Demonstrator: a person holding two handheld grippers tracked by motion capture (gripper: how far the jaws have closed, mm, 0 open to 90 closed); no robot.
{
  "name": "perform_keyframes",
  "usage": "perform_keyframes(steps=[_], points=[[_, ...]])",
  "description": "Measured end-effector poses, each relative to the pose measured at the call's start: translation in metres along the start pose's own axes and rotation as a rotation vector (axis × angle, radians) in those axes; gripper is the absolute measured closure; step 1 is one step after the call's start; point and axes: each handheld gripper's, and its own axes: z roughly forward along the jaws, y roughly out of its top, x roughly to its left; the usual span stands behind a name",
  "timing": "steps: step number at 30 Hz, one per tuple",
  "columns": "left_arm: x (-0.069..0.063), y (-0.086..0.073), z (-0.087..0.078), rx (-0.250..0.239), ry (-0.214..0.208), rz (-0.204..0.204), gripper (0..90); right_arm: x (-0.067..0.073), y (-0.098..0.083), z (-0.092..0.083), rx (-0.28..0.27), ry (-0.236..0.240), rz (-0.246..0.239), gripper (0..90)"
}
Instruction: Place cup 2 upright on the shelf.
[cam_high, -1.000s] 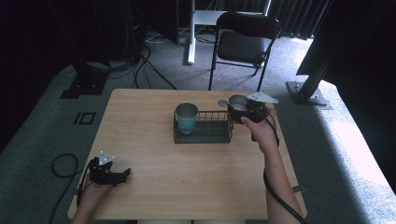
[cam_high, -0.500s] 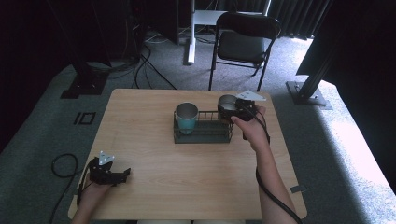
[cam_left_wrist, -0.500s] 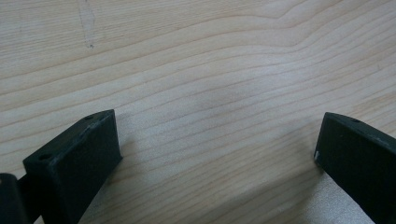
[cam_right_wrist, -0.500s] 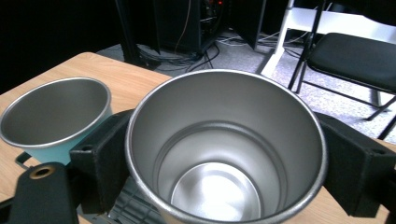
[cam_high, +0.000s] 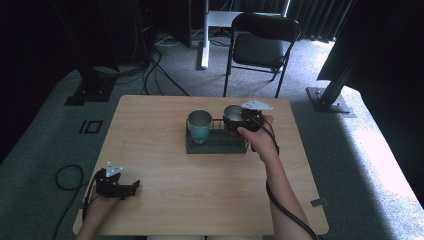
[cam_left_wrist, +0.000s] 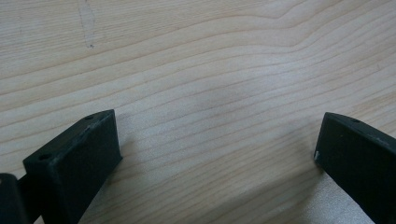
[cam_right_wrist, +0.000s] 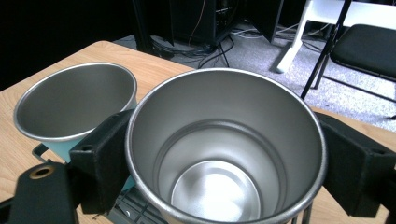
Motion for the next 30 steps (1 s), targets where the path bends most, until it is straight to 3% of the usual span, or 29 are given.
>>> perform_keyframes(steps=[30], points=[[0.0,0.0,0.0,0.0,-0.001,0.001,0.7,0.003,-0.03,0.035,0.058,0.004,0.02,13.2]])
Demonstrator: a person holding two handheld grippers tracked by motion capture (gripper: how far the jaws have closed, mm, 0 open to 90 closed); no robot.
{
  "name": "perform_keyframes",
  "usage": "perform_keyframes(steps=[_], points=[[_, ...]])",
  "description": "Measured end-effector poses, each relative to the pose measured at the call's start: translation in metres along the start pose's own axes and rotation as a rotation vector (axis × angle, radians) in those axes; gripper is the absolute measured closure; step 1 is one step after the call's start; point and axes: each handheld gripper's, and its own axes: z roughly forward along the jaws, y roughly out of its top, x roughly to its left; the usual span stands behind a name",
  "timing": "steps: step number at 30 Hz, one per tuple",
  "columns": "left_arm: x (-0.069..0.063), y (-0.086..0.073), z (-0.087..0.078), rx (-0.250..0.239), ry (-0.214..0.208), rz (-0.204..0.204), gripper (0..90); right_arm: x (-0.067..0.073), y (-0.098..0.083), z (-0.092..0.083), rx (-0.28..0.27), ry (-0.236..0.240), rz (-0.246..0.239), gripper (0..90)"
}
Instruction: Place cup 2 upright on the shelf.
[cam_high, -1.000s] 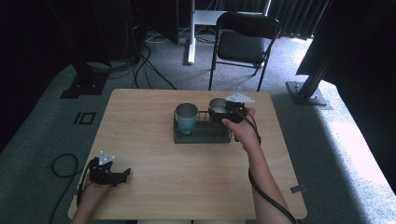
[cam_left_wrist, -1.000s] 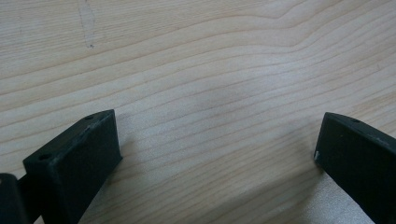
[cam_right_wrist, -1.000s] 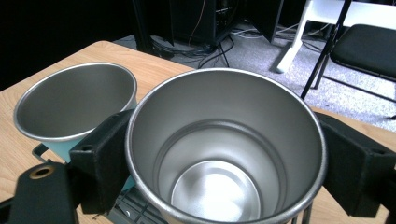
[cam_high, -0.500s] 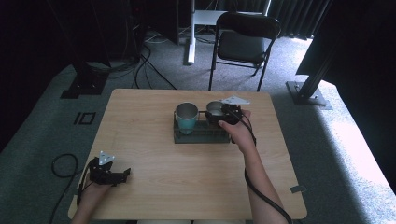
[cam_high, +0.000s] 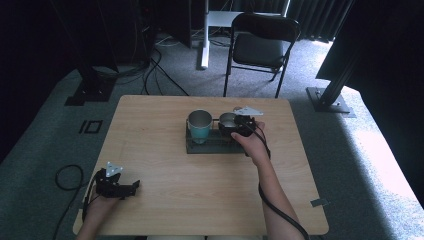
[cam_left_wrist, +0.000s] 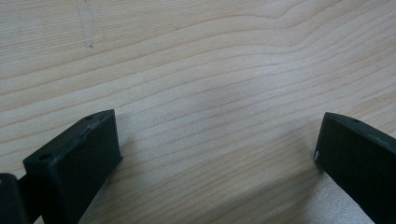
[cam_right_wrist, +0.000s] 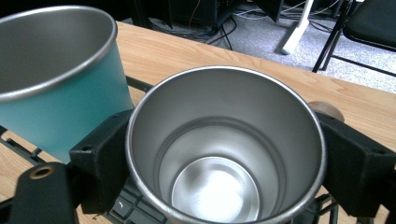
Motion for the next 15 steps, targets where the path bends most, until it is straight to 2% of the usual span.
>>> perform_keyframes(steps=[10,15], points=[[0.0,0.0,0.0,0.0,0.0,0.0,0.7,0.0,-0.009,0.004,0.021,-0.001,-0.008,13.2],[0.0,0.0,0.0,0.0,0.0,0.0,0.7,0.001,-0.011,0.004,0.011,-0.006,-0.013,13.1]])
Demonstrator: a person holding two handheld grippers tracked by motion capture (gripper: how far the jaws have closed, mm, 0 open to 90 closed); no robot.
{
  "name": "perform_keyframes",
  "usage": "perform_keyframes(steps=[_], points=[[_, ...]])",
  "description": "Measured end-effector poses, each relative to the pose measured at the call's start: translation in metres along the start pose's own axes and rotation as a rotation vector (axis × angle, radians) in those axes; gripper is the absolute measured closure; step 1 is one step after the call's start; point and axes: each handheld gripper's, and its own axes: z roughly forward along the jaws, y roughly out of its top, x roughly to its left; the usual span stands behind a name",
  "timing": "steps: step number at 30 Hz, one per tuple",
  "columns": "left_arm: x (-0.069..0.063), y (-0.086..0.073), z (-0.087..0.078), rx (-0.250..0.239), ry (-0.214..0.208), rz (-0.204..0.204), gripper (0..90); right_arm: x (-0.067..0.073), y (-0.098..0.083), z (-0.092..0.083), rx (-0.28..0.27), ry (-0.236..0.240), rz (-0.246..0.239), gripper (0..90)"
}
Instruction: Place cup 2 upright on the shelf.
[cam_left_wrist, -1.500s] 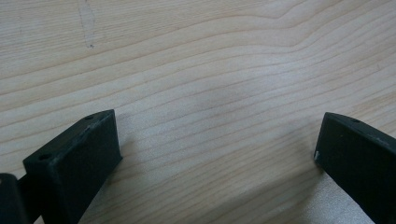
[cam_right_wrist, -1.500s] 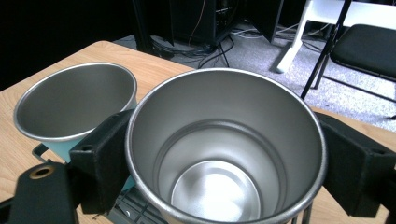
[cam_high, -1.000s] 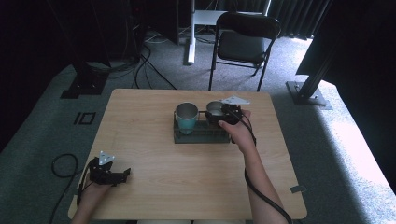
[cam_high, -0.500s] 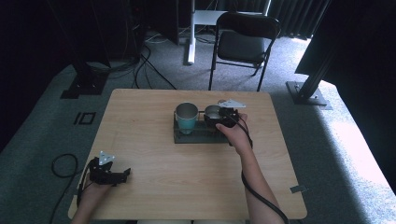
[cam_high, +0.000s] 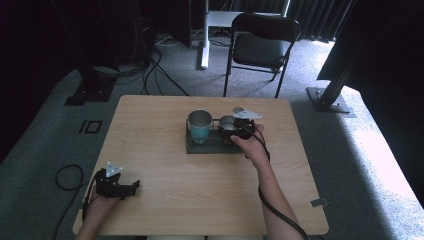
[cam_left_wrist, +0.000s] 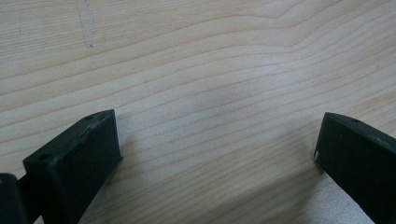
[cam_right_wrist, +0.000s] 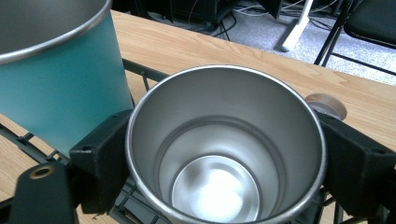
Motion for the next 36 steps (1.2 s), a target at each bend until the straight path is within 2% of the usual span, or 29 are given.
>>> perform_keyframes(steps=[12,17,24,36], points=[[0.0,0.0,0.0,0.0,0.0,0.0,0.7,-0.001,-0.003,-0.003,-0.01,0.011,-0.028,12.3],[0.0,0.0,0.0,0.0,0.0,0.0,0.7,-0.003,-0.003,-0.008,-0.034,0.005,-0.015,11.2],[0.0,0.0,0.0,0.0,0.0,0.0,0.7,-0.005,0.0,-0.017,-0.025,0.026,-0.04,11.2],[0.0,0.0,0.0,0.0,0.0,0.0,0.7,-0.011,-0.006,-0.036,-0.036,0.027,-0.016,11.2]])
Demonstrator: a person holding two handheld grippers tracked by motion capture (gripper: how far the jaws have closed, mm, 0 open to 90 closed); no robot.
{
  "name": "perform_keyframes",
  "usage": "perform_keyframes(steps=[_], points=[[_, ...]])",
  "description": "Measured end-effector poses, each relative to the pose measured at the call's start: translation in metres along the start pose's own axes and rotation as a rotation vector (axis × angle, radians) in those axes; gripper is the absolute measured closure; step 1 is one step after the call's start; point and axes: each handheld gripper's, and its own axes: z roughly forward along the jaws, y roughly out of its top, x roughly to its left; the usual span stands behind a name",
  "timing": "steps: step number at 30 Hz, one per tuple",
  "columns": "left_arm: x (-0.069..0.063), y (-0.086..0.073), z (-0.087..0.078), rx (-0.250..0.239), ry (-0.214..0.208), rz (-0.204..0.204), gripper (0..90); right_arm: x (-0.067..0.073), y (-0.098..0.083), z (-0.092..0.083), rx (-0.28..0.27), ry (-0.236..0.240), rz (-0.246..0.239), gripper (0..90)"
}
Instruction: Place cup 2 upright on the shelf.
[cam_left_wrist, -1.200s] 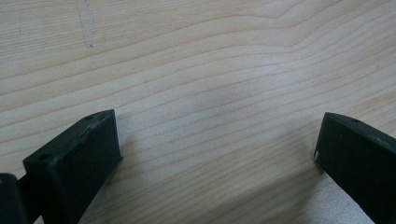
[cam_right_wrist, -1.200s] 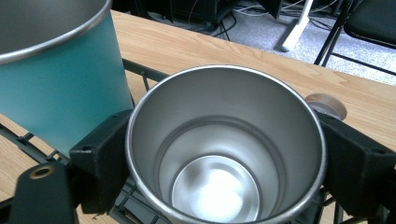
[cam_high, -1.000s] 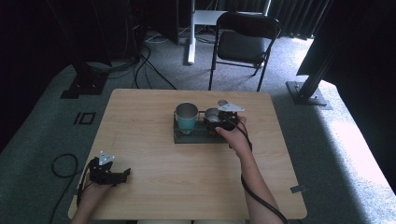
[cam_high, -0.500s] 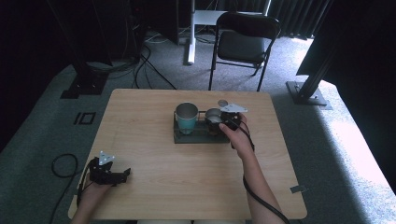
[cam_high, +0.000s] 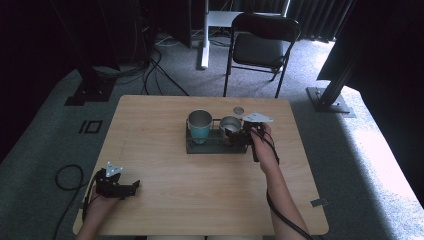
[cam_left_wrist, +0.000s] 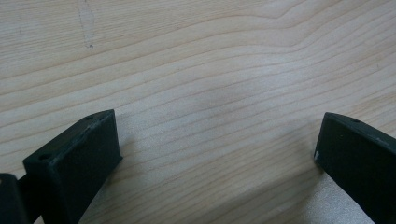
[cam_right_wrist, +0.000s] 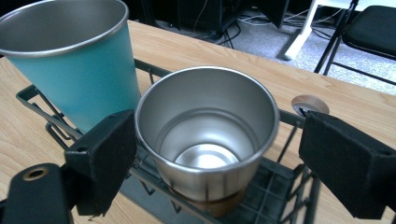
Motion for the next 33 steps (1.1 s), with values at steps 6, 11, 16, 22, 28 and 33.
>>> perform_keyframes(steps=[6,11,16,22,28,33], points=[[0.0,0.0,0.0,0.0,0.0,0.0,0.7,-0.004,-0.006,-0.008,0.002,-0.006,-0.002,11.2],[0.0,0.0,0.0,0.0,0.0,0.0,0.7,-0.006,-0.01,-0.015,0.004,-0.006,-0.002,11.2],[0.0,0.0,0.0,0.0,0.0,0.0,0.7,-0.009,-0.014,-0.021,0.012,-0.007,-0.001,11.2],[0.0,0.0,0.0,0.0,0.0,0.0,0.7,-0.013,-0.021,-0.027,0.03,-0.003,-0.007,11.2],[0.0,0.0,0.0,0.0,0.0,0.0,0.7,-0.015,-0.028,-0.033,0.03,-0.005,-0.006,11.2],[0.0,0.0,0.0,0.0,0.0,0.001,0.7,-0.018,-0.036,-0.037,0.033,-0.014,-0.005,11.2]])
